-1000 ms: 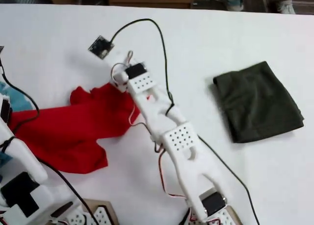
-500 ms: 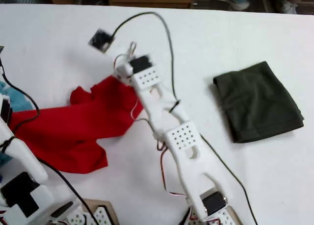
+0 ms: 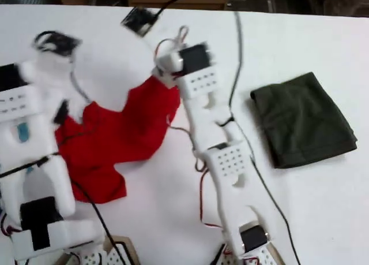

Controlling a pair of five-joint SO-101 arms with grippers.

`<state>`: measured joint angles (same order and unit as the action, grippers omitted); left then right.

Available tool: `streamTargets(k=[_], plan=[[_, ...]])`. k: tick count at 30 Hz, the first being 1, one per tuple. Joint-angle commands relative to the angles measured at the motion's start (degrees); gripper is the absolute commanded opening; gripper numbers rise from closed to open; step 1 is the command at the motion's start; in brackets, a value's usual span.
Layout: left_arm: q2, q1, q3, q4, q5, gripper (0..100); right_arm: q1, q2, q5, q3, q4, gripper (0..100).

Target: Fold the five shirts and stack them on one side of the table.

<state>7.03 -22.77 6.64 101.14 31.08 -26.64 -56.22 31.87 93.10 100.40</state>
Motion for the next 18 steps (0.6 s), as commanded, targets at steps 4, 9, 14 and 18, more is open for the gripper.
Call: streamTargets(k=[4, 9, 14, 18], plan=[[6.77, 4.22, 14.55, 0.79, -5.8, 2, 7.96, 19.74, 0.18, 1.58, 1.1, 2.0], [16.35, 4.48, 19.38, 0.79, -5.63, 2, 12.26, 31.69, 0.18, 1.23, 1.1, 2.0], [27.25, 5.27, 19.03, 0.53, -5.54, 2, 13.58, 41.01, 0.0, 1.23, 1.1, 2.0], [34.81, 7.91, 18.07, 0.62, -5.54, 2, 13.23, 48.22, 0.09, 1.23, 1.1, 2.0]])
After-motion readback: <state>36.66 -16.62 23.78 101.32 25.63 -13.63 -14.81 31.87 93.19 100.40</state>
